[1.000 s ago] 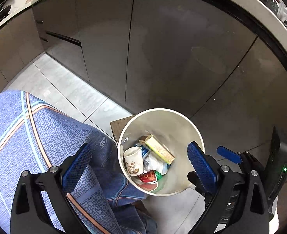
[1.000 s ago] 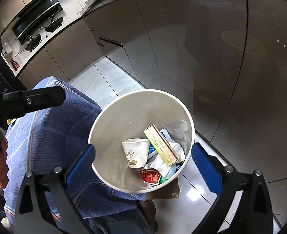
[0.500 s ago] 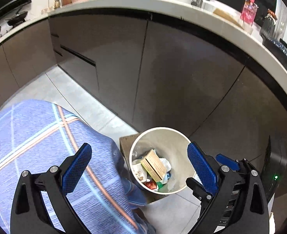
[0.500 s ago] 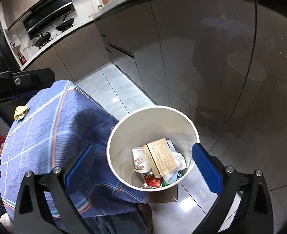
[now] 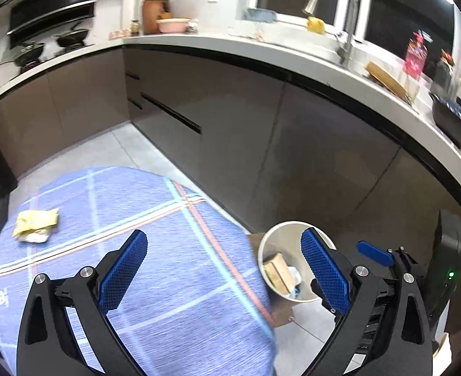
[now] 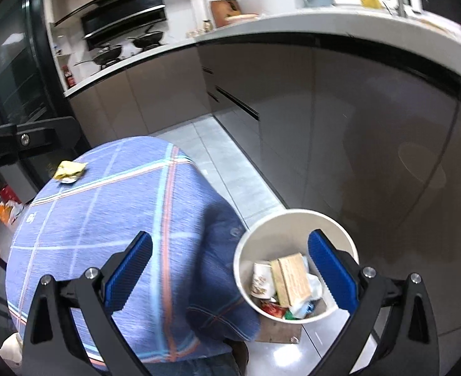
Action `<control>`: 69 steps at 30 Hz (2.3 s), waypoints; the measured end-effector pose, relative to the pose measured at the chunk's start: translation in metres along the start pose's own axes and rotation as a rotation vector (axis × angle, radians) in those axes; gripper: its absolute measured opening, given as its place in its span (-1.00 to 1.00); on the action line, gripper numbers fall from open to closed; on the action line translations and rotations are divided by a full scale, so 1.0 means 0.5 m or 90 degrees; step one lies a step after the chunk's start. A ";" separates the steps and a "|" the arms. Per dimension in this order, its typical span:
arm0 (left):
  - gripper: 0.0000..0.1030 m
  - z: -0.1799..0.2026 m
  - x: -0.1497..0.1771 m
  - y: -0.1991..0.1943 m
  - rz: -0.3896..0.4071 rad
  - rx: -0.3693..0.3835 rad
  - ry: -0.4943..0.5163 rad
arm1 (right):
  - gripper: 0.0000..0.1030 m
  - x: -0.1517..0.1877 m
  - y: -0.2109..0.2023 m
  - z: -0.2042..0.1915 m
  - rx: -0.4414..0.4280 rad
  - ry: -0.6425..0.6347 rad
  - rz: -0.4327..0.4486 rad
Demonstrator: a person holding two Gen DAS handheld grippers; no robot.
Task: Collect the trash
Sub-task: 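Move both tools back over the table toward the yellow wrapper, then grasp the yellow wrapper with the right tool while the left tool grasps the silver foil pack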
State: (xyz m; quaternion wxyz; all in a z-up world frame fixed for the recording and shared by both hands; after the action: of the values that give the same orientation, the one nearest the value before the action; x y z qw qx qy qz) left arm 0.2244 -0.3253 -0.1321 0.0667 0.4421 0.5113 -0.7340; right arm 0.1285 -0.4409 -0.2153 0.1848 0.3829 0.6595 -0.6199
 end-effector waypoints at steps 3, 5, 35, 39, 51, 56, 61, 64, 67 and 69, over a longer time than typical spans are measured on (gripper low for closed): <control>0.84 -0.054 0.008 -0.043 0.012 -0.015 -0.029 | 0.94 -0.024 -0.004 -0.052 -0.016 -0.019 0.013; 0.84 -0.088 0.013 -0.066 0.023 -0.021 -0.044 | 0.94 -0.039 -0.006 -0.089 -0.040 -0.024 0.019; 0.83 -0.706 0.201 -0.206 0.025 -0.186 -0.308 | 0.58 -0.142 0.334 -0.713 -0.265 -0.370 -0.128; 0.82 -0.723 0.198 -0.177 0.014 -0.173 -0.310 | 0.58 -0.144 0.386 -0.750 -0.273 -0.416 -0.136; 0.83 -0.749 0.192 -0.109 -0.013 -0.167 -0.322 | -0.14 -0.150 0.482 -0.799 -0.288 -0.455 -0.155; 0.83 -0.745 0.176 -0.074 -0.020 -0.152 -0.316 | -0.84 -0.158 0.485 -0.776 -0.276 -0.421 -0.149; 0.74 -0.745 0.156 -0.024 -0.038 -0.114 -0.327 | -0.84 -0.180 0.465 -0.713 -0.267 -0.339 -0.129; 0.71 -0.749 0.139 0.006 -0.041 -0.102 -0.329 | -0.84 -0.175 0.436 -0.671 -0.267 -0.307 -0.124; 0.72 -0.751 0.103 0.040 -0.053 -0.099 -0.255 | -0.84 -0.162 0.402 -0.635 -0.269 -0.278 -0.121; 0.74 -0.761 0.076 0.068 -0.058 -0.094 -0.214 | -0.84 -0.152 0.385 -0.617 -0.267 -0.265 -0.121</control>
State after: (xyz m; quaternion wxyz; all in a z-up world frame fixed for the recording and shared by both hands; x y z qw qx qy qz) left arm 0.4416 -0.0197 -0.2158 0.1503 0.2837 0.5645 -0.7604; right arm 0.3895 -0.1779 -0.2404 0.3322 0.1375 0.7539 -0.5499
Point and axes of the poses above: each gripper's, at about its wrist camera, not at the fingertips, and y roughly the way its jaws point, z to its right, x to its underside, the point moved 7 cm from there along y, roughly the way its jaws point, and after that the axes turned 1 degree about x, right-handed, at the moved point
